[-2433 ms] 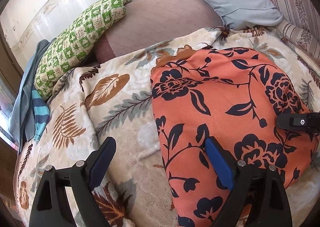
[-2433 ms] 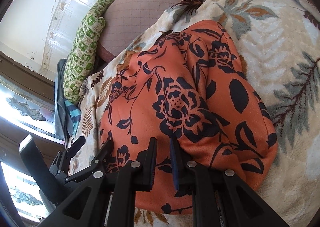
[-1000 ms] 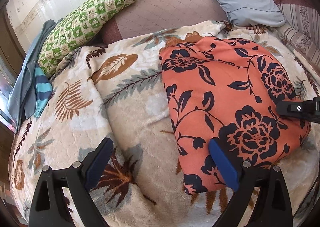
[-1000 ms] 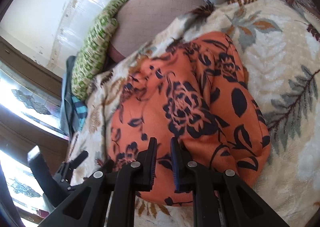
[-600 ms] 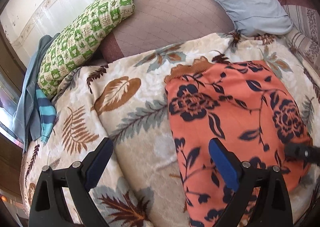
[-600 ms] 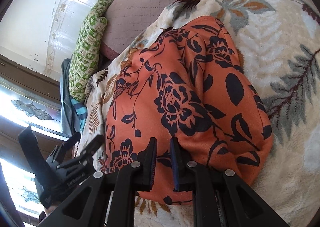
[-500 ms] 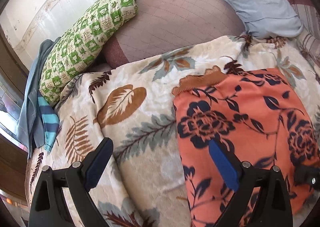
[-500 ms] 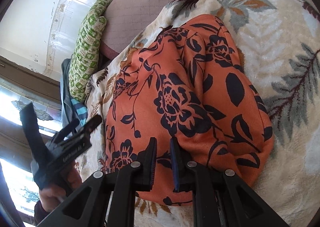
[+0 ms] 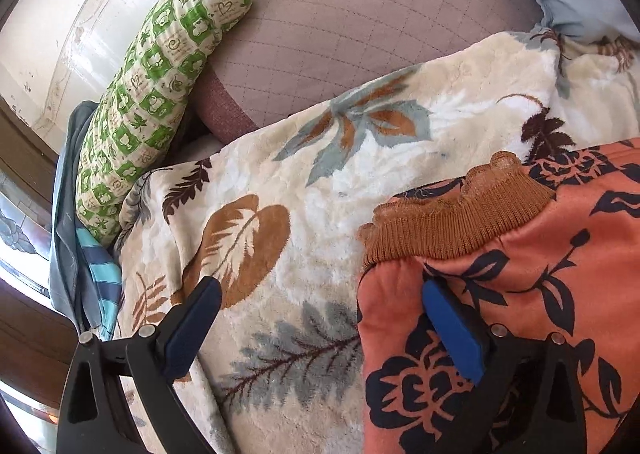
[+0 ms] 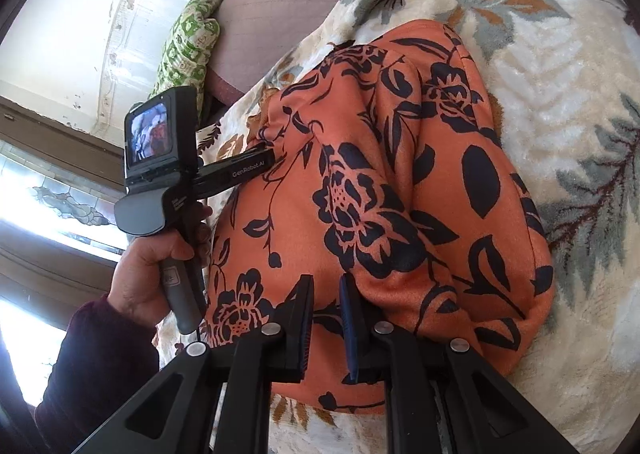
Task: Fold small clothes
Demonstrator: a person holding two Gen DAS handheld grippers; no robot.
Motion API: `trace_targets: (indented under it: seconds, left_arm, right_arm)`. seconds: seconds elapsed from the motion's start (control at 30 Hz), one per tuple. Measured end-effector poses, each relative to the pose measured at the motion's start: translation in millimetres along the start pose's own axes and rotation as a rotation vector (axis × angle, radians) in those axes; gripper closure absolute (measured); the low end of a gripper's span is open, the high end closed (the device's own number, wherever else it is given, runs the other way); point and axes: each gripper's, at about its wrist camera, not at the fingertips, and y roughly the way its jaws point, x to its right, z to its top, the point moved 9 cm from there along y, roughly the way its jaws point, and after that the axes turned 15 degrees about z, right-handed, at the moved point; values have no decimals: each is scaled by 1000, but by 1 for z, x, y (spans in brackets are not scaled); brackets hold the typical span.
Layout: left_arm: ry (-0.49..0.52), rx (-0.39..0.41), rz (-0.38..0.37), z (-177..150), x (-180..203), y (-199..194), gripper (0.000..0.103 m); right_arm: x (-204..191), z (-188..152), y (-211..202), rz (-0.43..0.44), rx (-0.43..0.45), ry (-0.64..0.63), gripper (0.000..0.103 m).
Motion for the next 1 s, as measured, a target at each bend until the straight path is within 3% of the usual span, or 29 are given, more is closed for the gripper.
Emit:
trace_targets:
  seconds: [0.07, 0.2, 0.33, 0.43, 0.53, 0.73, 0.8, 0.83, 1.0]
  left_arm:
    - [-14, 33, -19, -4, -9, -14, 2]
    - [-35, 139, -56, -24, -31, -52, 2]
    - [-18, 211, -109, -59, -39, -88, 2]
    - [-14, 174, -169, -88, -33, -96, 2]
    - [-2, 131, -203, -112, -22, -94, 2]
    - [-62, 194, -182, -129, -39, -113, 2]
    - [-109, 193, -183, -132, -48, -116, 2]
    - [-123, 189, -184, -132, -50, -116, 2]
    - [-144, 215, -182, -129, -59, -115, 2]
  right_arm:
    - [-11, 8, -3, 7, 37, -40, 87]
    - [-44, 29, -16, 110, 178, -97, 87]
    - [-38, 44, -15, 11, 292, -59, 86]
    - [-1, 43, -2, -93, 279, 88, 72]
    - [7, 44, -2, -38, 306, 155, 72]
    - [-3, 40, -8, -46, 340, 112, 70]
    - [-13, 36, -13, -51, 359, 76, 58]
    - [-19, 34, -16, -50, 371, 54, 44]
    - [-42, 30, -25, -69, 409, -28, 41]
